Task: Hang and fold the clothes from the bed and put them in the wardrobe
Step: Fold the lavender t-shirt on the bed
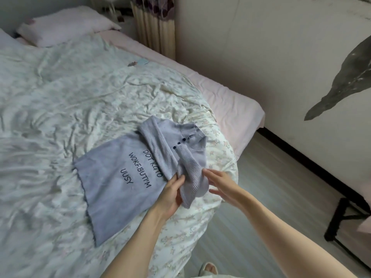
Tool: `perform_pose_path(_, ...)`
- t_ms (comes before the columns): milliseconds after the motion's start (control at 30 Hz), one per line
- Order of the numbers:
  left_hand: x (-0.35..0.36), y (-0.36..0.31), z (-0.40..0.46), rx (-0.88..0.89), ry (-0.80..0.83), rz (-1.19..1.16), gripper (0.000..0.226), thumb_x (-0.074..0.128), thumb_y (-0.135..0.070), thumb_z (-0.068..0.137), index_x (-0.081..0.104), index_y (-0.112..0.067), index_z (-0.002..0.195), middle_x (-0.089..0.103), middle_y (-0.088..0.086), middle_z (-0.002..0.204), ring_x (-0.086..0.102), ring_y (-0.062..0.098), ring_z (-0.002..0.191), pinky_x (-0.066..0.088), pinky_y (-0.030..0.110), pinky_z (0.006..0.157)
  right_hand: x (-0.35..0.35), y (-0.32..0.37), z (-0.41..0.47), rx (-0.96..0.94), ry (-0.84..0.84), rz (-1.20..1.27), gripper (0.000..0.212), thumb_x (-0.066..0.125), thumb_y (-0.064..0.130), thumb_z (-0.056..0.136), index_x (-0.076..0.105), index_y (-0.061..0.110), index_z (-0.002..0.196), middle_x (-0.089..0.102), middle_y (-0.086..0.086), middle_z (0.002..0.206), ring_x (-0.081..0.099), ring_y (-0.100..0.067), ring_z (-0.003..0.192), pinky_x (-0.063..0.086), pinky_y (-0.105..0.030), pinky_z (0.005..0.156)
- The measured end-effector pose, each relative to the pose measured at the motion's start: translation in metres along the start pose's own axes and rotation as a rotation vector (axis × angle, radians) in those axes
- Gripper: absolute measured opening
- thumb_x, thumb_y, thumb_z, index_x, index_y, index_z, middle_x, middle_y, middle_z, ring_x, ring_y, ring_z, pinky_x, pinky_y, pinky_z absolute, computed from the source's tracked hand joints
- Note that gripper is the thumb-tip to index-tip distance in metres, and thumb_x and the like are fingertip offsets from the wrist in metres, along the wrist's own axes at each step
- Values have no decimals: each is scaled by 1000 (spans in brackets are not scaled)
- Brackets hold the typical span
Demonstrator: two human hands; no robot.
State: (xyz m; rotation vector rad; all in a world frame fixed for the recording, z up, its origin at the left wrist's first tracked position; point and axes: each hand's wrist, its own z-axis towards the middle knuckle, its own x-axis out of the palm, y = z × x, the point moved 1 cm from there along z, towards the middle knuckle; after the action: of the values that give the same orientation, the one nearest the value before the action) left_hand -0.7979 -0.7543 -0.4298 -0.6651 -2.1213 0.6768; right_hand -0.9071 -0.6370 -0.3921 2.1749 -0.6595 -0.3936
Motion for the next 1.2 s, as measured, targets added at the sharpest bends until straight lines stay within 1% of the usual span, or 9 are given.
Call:
perform_pose_path(167, -17, -7, 7, 25, -163, 187, 42, 48, -33, 98, 43, -27, 139, 55, -5, 136, 52, 14, 124, 39, 44, 107, 14, 21, 24, -118, -7, 28, 45, 55, 44, 89, 66, 6, 110, 67, -13, 113, 61, -16, 104, 49, -42, 91)
perform_pose_path(267, -19, -28, 18, 104, -242, 247, 26, 43, -32, 100, 56, -30, 122, 66, -8, 118, 62, 12, 108, 49, 38, 92, 18, 39, 53, -222, -31, -108, 31, 62, 27, 88, 65, -2, 97, 67, -23, 95, 59, -23, 85, 47, -39, 74)
perform_pose_path(400, -29, -58, 54, 193, -440, 291, 18, 49, -30, 98, 63, -19, 94, 65, 4, 94, 59, 20, 87, 45, 36, 76, 21, 59, 117, -339, -86, -271, 49, 53, 37, 72, 54, -11, 86, 58, -33, 86, 47, -17, 68, 39, -36, 61)
perform_pose_path(567, -51, -94, 111, 242, -682, 311, 32, 50, -22, 97, 47, -17, 66, 41, -9, 53, 35, 12, 55, 28, 25, 50, 28, 98, 196, -336, 21, -398, 20, 55, 11, 89, 55, -5, 77, 52, -9, 66, 41, -12, 60, 29, -20, 48)
perform_pose_path(933, -124, -123, 199, 298, -829, 355, 36, 50, -23, 97, 45, -21, 62, 34, -7, 54, 29, 2, 43, 25, 20, 46, 56, 109, 332, -315, 94, -376, 30, 56, 13, 88, 53, -15, 82, 53, -22, 70, 46, -18, 65, 37, -31, 59)
perform_pose_path(1000, -129, -125, 212, 274, -827, 356, 22, 48, -23, 98, 58, -20, 78, 51, -3, 67, 44, -1, 56, 36, 19, 57, 59, 108, 345, -287, 79, -393, 24, 54, 11, 89, 54, -10, 77, 52, -16, 68, 46, -17, 62, 37, -25, 54)
perform_pose_path(1067, -142, -120, 229, 202, -811, 373, 30, 49, -26, 97, 53, -18, 126, 61, 3, 112, 58, 9, 99, 44, 25, 85, 63, 104, 361, -257, 68, -469, 13, 51, 11, 91, 59, 1, 87, 55, -9, 75, 48, -14, 63, 36, -19, 52)
perform_pose_path(1133, -151, -109, 238, 124, -827, 407, 56, 50, -27, 96, 28, -17, 147, 40, 7, 143, 43, 20, 128, 36, 28, 100, 59, 92, 372, -204, 23, -550, 32, 49, 15, 93, 53, 10, 125, 58, -3, 101, 54, -14, 83, 39, -21, 67)
perform_pose_path(1200, -154, -92, 231, 89, -904, 492, 60, 50, -26, 96, 23, -15, 148, 27, 9, 150, 33, 22, 136, 30, 30, 105, 47, 74, 375, -167, -30, -612, 50, 47, 16, 94, 34, 16, 143, 52, -4, 126, 55, -18, 98, 42, -27, 78)
